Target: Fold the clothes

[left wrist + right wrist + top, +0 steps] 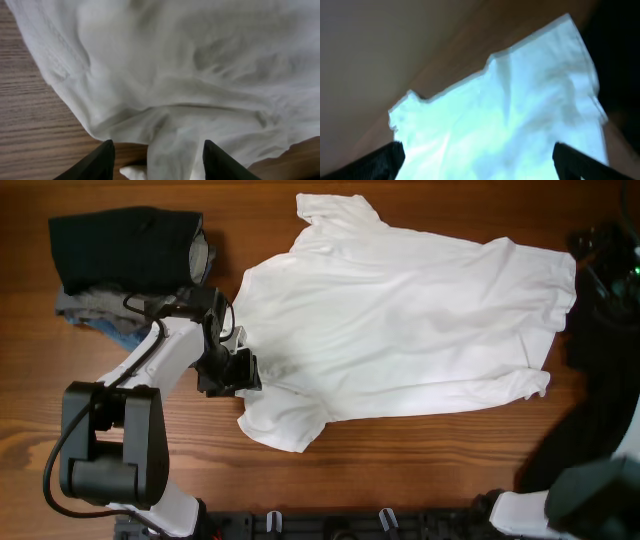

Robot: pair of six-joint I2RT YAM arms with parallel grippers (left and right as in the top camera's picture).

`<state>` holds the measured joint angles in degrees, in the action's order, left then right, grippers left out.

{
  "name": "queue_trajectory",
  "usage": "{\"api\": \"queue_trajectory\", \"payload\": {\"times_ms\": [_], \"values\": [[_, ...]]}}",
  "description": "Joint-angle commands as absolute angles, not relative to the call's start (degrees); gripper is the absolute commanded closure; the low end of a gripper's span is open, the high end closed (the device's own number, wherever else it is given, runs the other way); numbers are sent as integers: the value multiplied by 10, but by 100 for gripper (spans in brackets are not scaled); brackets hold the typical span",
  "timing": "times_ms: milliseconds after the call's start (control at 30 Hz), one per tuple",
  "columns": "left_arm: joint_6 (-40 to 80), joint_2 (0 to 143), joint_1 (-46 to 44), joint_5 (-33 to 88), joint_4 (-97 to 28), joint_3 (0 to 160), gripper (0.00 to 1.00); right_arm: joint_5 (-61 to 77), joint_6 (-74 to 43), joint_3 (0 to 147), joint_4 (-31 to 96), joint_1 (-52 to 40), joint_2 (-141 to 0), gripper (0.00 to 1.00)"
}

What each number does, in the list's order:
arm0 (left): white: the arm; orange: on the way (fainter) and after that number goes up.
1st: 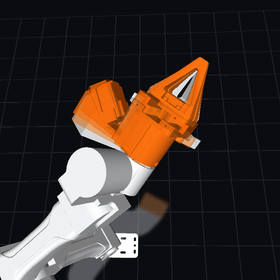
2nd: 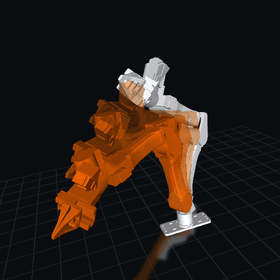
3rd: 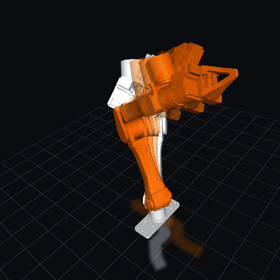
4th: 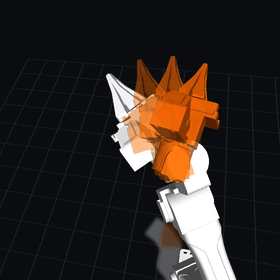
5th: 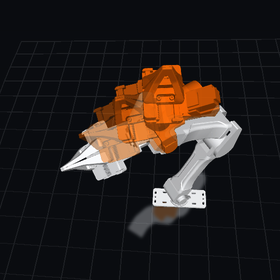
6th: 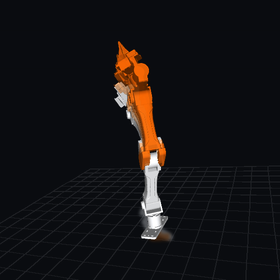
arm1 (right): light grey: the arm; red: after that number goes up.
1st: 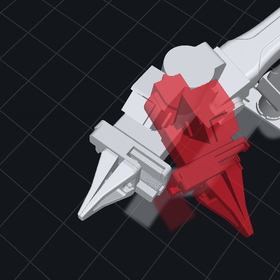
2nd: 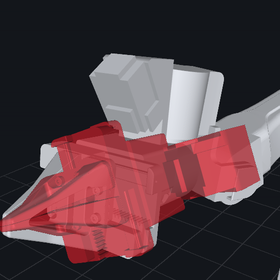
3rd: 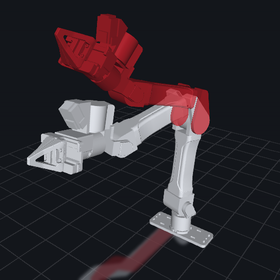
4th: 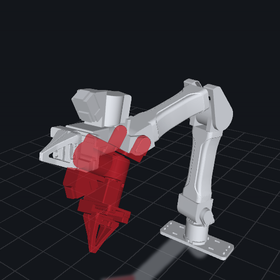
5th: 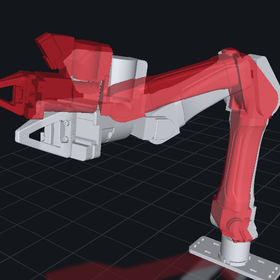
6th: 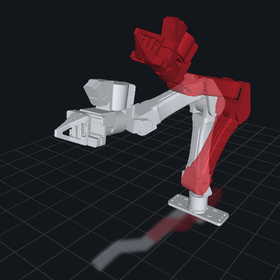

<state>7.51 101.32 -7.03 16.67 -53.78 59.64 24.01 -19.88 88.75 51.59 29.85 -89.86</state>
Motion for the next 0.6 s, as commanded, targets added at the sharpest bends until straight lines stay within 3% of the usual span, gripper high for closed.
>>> {"api": "queue_trajectory", "payload": {"times_ms": [0, 100, 200, 267, 367, 467, 567], "values": [[64, 1004, -72, 182, -541, 608, 45, 198, -195, 854, 606, 300, -910, 0], [64, 1002, -71, 182, -507, 623, 48, 235, -154, 792, 628, 289, -911, 1], [64, 1003, -76, 180, -408, 615, 83, 236, -133, 736, 639, 274, -911, 1], [64, 1007, -77, 178, -360, 590, 93, 235, -119, 710, 651, 265, -911, 1], [64, 1040, -76, 176, -337, 551, 96, 229, -116, 686, 652, 259, -911, 0], [165, 1063, -54, 75, -368, 541, 96, 210, -128, 672, 639, 259, -911, 0], [207, 1058, 27, 32, -399, 541, 96, 145, -181, 638, 606, 259, -912, 0]]}}
